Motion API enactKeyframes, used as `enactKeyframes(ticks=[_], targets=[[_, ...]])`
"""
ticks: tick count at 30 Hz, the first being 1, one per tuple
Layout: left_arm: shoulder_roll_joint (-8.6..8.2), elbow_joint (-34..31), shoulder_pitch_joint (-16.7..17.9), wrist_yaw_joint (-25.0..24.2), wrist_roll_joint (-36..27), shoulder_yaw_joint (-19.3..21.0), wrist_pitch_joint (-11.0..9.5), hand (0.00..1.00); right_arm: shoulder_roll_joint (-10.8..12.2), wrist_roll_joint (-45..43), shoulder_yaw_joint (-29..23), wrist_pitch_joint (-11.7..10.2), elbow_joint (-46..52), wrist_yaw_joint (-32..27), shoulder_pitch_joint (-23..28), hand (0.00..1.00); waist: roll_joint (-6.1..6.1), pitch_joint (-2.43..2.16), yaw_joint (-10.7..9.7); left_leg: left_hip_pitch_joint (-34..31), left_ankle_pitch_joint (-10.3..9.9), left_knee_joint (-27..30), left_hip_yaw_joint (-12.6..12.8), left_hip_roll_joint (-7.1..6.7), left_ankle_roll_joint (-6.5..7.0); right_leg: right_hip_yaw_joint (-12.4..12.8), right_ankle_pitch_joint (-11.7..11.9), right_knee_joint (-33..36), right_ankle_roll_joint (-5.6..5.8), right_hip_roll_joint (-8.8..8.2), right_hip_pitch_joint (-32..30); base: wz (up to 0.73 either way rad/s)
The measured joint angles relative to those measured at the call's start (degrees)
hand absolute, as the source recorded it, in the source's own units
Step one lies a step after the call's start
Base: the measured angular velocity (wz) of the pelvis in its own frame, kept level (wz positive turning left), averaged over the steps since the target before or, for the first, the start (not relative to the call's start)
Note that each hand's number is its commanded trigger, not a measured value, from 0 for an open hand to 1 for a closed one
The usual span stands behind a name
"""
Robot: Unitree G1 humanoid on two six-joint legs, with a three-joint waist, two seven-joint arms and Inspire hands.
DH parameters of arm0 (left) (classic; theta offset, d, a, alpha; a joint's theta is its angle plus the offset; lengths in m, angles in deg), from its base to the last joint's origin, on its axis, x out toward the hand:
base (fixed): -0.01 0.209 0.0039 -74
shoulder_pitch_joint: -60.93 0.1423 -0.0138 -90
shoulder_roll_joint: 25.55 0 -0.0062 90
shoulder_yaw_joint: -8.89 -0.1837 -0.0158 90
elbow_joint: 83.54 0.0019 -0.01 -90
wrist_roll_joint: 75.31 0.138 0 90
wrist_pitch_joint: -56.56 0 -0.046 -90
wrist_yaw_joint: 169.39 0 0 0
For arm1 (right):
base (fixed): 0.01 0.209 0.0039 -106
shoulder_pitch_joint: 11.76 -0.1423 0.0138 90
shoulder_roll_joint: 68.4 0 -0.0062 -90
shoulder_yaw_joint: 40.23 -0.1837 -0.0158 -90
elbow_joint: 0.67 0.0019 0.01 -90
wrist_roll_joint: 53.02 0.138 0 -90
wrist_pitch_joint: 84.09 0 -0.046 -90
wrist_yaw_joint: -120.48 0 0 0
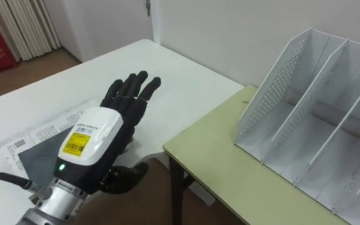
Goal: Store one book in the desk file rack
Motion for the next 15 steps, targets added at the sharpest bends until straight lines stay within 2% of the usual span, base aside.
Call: enactKeyframes(ticks=[6,10,15], targets=[[0.12,0.57,3.34,0.00,1.46,1.72,2.04,0.00,-0.14,0.00,-0.59,0.08,0.03,-0.89,0.01,0.00,0.08,0.04,0.92,-0.59,0.70,0.00,-1.11,-0.63,0.01,-0.33,-0.02,-0.67,0.04,-0.26,0.01,0.10],[0.10,0.58,3.84,0.00,1.50,2.48,3.51,0.00,-0.13,0.11,-0.45,0.09,0.02,-1.49,-0.07,0.00,0.06,0.04,1.64,-0.57,0.84,0.01,-2.11,-0.76,0.02,-1.63,-0.07,-0.76,0.12,-0.56,0.08,0.14],[0.10,0.87,3.83,0.03,1.68,4.94,3.55,0.00,-0.21,0.04,-0.44,0.04,0.02,-1.45,0.08,0.00,0.07,0.04,2.69,-0.51,0.86,-0.01,-2.42,-0.73,0.00,-1.97,-0.08,-0.74,0.13,-0.57,0.67,0.04]])
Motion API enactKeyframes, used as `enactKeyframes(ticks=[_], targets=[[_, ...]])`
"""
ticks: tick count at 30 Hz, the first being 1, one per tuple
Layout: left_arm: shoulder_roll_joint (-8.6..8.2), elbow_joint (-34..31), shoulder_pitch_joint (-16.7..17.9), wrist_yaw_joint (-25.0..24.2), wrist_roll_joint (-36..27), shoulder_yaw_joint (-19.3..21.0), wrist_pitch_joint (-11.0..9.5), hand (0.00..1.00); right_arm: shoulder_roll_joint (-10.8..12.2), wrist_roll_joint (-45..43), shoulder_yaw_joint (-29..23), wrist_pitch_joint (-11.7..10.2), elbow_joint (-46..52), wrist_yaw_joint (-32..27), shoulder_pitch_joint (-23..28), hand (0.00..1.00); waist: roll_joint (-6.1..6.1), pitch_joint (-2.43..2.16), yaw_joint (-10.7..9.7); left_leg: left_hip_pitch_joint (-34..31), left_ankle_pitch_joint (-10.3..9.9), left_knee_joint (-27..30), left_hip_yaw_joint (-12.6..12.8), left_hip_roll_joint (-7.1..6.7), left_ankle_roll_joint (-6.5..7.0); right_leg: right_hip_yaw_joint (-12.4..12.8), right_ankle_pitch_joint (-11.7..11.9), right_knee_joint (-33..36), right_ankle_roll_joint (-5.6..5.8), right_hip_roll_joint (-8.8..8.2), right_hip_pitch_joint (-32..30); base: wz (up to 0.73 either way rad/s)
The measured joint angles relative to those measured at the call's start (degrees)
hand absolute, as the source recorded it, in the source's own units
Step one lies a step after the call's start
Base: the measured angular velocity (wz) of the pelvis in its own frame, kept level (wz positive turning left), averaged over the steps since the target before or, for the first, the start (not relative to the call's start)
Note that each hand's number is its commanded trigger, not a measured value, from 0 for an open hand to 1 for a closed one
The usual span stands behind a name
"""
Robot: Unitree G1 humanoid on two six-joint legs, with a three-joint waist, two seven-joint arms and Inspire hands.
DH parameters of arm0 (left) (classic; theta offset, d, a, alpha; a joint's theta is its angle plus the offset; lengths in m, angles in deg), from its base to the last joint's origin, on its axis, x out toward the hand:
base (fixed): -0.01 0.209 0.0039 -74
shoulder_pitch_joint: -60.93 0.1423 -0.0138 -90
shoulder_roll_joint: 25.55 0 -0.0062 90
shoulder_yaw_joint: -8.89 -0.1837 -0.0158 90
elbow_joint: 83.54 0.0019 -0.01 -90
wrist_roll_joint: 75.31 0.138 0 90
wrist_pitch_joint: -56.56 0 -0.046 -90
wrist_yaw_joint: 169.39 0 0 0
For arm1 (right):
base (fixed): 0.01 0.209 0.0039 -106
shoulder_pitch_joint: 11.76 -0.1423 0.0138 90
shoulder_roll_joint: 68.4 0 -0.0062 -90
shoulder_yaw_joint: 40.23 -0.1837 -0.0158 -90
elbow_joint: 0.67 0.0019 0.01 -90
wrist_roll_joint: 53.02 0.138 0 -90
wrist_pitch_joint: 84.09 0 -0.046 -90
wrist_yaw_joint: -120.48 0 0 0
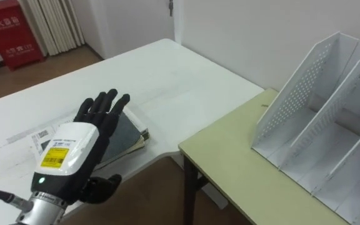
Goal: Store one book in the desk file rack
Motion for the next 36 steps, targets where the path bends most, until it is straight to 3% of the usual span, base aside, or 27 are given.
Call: enactKeyframes(ticks=[12,19,27,36], targets=[[-0.01,2.20,0.23,-0.21,2.20,3.90,1.34,0.00,-0.32,-0.11,-0.20,0.01,0.07,0.94,0.58,0.00,0.00,-0.01,0.05,0.01,0.02,-0.01,-0.01,-0.05,-0.02,-0.60,-0.02,-0.13,0.03,-0.10,0.27,0.02],[-0.08,5.88,1.81,-0.49,2.09,3.93,2.61,0.00,-0.64,-2.18,-0.77,0.05,0.47,2.15,1.37,0.00,0.21,-0.05,0.00,0.08,0.05,-0.09,0.20,0.03,-0.06,-0.20,-0.01,-0.07,0.01,0.02,0.25,0.00],[-0.42,11.94,2.61,-4.33,2.15,3.81,5.54,0.00,-0.79,-2.18,-0.79,1.65,1.25,2.19,2.19,0.00,0.65,-0.20,-0.27,0.03,0.05,-0.05,0.22,-0.03,-0.06,-0.16,-0.02,-0.10,0.01,-0.04,0.22,0.00],[-1.02,13.35,3.60,-7.04,2.10,3.68,7.84,0.00,-0.81,-2.18,-1.52,2.61,2.84,1.21,2.61,0.00,0.66,-0.09,-1.85,0.07,0.05,-0.06,0.76,-0.03,-0.06,-0.12,-0.03,-0.10,0.02,-0.05,0.25,0.00]])
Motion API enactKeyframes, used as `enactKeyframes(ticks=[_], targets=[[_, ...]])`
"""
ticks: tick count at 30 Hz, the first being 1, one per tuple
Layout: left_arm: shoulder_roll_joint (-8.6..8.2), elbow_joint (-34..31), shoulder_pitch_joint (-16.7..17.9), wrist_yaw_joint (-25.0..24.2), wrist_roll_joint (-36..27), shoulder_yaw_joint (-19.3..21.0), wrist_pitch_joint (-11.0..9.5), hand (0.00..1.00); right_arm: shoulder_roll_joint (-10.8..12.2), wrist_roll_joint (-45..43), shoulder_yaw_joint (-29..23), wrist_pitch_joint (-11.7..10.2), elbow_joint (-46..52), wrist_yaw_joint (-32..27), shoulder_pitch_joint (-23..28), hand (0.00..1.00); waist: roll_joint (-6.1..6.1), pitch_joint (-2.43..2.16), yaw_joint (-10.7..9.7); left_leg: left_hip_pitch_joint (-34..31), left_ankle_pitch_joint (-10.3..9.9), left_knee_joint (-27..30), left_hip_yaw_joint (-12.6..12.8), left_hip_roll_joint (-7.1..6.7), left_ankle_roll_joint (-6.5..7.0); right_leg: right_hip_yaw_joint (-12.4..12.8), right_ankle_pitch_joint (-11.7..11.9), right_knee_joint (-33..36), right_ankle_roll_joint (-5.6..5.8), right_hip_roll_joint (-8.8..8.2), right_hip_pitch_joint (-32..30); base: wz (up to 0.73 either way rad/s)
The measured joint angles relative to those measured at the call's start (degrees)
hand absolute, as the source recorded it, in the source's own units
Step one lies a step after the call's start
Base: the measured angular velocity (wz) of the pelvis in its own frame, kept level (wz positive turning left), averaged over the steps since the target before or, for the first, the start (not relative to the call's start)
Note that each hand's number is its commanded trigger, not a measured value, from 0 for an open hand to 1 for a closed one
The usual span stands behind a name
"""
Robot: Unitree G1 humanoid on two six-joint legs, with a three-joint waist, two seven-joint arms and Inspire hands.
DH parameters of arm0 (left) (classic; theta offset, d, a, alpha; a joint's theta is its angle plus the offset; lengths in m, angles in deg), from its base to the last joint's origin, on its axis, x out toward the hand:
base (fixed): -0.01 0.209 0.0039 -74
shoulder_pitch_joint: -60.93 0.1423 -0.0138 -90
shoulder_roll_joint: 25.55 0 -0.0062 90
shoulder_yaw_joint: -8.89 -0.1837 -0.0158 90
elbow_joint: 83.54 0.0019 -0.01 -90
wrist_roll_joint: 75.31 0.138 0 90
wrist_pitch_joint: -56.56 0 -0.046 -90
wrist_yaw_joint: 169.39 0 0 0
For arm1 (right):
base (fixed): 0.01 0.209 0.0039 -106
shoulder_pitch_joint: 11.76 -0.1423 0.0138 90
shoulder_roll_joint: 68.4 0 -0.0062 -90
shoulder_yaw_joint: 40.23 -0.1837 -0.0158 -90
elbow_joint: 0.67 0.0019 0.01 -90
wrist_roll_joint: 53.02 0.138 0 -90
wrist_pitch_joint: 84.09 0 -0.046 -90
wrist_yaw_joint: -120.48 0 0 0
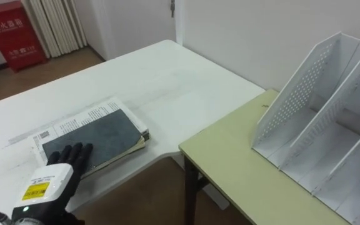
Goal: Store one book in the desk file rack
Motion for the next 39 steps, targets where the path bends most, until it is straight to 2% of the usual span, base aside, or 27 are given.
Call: enactKeyframes(ticks=[5,6,7,8,10,11,14,17,22,39], targets=[[-0.30,0.65,-0.02,-1.04,-0.46,0.01,0.90,0.00,-0.11,-0.09,-2.33,1.16,2.44,0.15,0.46,0.00,0.52,0.03,-0.94,0.06,0.03,0.00,0.01,-0.08,0.05,0.01,-0.13,0.06,0.09,-0.09,-0.02,0.00],[-0.29,1.14,-0.07,-1.19,-0.46,0.03,0.91,0.21,-0.11,-0.08,-3.06,1.20,2.43,0.16,0.36,0.00,0.62,0.03,-1.13,0.16,0.04,0.00,0.06,-0.08,0.06,-0.01,-0.13,0.04,0.09,-0.10,-0.07,0.00],[-0.29,1.30,-0.13,-1.20,-0.58,0.07,0.94,0.60,-0.14,-0.05,-3.08,1.22,2.43,0.18,0.35,0.00,0.65,0.03,-1.19,0.26,0.04,0.00,0.17,-0.07,0.06,0.02,-0.14,0.07,0.08,-0.09,-0.16,0.00],[-0.29,1.42,-0.18,-1.21,-0.60,0.09,0.95,0.75,-0.14,-0.06,-3.08,1.26,2.47,0.20,0.34,0.00,0.65,0.03,-1.22,0.26,0.04,0.00,0.20,-0.06,0.06,0.04,-0.18,0.03,0.07,-0.09,-0.20,0.00],[-0.28,1.49,-0.25,-1.22,-0.61,0.20,1.11,0.89,-0.15,-0.05,-3.18,2.10,3.36,0.36,0.54,0.00,0.65,0.02,-1.27,0.21,0.05,0.04,0.22,-0.07,0.05,0.09,-0.35,0.10,0.04,-0.15,-0.43,0.00],[-0.28,1.45,-0.30,-1.22,-0.59,0.25,1.20,1.00,-0.14,-0.05,-3.26,2.33,3.50,0.43,0.58,0.00,0.64,0.02,-1.30,0.22,0.05,0.05,0.22,-0.07,0.04,0.09,-0.35,0.11,0.04,-0.15,-0.42,0.00],[-0.29,0.45,-1.12,-1.23,-0.44,1.31,1.44,1.00,-0.15,0.04,-4.26,2.59,3.66,0.80,0.73,0.00,0.62,0.00,-1.25,0.24,0.13,0.06,0.23,-0.08,0.03,0.12,-0.35,0.22,0.04,-0.16,-0.41,0.00],[-0.29,0.25,-3.26,-1.25,-0.42,2.22,2.58,1.00,-0.15,0.04,-4.27,3.29,4.23,0.78,0.73,0.00,0.54,-0.06,-1.31,0.49,0.20,0.04,0.49,-0.07,0.03,0.56,-0.35,0.36,0.03,-0.13,-0.38,-0.07],[-0.28,0.27,-4.93,-1.25,0.00,2.92,3.45,1.00,-0.15,0.04,-4.29,4.31,5.28,0.59,1.36,0.00,0.38,-0.38,-1.33,0.86,0.20,-0.07,0.85,-0.12,0.04,0.86,-0.37,0.95,0.06,-0.24,-0.36,-0.04],[-0.32,0.13,-5.24,-0.94,-0.01,3.50,3.52,1.00,-0.20,0.48,-5.46,4.85,5.91,-0.51,1.72,0.00,0.43,-0.59,-1.31,1.12,0.26,0.06,0.93,-0.10,0.13,1.70,-0.37,1.20,0.05,-0.13,-0.43,-0.01]])
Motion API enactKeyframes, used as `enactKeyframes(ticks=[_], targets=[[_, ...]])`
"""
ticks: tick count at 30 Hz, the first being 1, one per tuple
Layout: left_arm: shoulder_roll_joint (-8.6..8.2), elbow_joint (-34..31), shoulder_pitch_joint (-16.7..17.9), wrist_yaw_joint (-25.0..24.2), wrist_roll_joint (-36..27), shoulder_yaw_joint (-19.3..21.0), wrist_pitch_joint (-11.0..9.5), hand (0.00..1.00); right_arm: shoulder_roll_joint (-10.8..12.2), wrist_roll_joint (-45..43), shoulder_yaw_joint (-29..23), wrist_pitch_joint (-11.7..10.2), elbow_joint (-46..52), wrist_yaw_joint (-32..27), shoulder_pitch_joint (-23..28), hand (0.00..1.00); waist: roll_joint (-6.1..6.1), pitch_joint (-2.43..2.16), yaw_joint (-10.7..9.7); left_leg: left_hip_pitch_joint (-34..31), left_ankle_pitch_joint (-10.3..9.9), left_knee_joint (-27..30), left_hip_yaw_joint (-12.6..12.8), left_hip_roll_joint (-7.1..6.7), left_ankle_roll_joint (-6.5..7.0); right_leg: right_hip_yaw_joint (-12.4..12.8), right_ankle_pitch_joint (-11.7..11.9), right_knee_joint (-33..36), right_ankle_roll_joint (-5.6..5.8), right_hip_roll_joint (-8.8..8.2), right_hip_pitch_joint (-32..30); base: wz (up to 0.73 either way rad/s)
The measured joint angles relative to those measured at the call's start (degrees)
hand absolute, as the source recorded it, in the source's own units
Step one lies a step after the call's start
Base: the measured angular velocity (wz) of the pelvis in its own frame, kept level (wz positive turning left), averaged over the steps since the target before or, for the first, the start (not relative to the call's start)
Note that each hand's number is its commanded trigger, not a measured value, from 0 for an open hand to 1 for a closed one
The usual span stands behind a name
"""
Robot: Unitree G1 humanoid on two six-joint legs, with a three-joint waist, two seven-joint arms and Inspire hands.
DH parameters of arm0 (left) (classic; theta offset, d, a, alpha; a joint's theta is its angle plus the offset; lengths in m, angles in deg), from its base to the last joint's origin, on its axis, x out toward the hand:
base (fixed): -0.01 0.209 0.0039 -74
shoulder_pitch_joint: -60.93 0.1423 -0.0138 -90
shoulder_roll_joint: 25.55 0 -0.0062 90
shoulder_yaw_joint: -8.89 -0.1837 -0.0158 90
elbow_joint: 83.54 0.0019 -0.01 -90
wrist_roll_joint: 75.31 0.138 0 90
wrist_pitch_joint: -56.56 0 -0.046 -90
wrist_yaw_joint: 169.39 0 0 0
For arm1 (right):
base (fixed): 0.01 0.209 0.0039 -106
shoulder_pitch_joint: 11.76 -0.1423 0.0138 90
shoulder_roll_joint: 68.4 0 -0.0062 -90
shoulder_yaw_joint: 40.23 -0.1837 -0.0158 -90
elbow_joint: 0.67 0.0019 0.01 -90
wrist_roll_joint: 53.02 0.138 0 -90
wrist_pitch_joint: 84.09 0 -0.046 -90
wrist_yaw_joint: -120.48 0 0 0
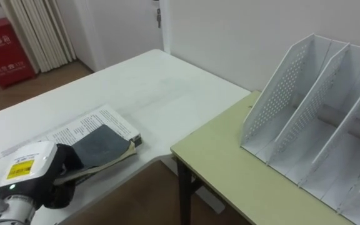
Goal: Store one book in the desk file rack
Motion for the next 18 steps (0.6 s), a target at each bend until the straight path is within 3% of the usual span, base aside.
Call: enactKeyframes(ticks=[5,13,17,18], targets=[[-0.01,-0.80,-0.25,0.04,-0.42,0.13,-0.08,1.00,-0.08,0.10,0.05,-0.24,1.34,-0.11,0.01,0.00,0.03,-0.02,0.01,0.17,0.00,-0.04,0.06,0.01,0.00,0.52,0.00,0.08,-0.01,0.03,-0.03,-0.05],[-0.03,-3.30,0.15,-0.46,-6.39,1.24,-2.00,1.00,-0.33,0.73,0.06,-4.30,2.00,-0.58,-0.23,0.00,0.29,0.16,0.28,0.65,0.00,-0.12,0.90,0.10,0.00,0.89,0.20,-0.05,0.07,0.06,0.02,-0.02],[-0.95,-7.10,0.18,-0.82,-12.23,1.23,-5.22,1.00,-0.37,-0.30,0.04,-5.29,4.28,0.09,-0.11,0.00,0.46,0.52,0.49,-0.11,0.01,-0.11,1.11,0.24,0.01,1.18,0.40,0.00,-0.02,0.15,-0.88,-0.04],[-1.37,-7.81,0.04,-0.81,-14.42,1.23,-6.80,1.00,-0.41,-0.33,0.13,-5.62,5.29,0.35,-0.14,0.00,0.56,0.59,0.46,-0.51,0.02,-0.11,1.31,0.31,0.03,1.28,0.54,0.01,-0.07,0.19,-1.35,-0.08]])
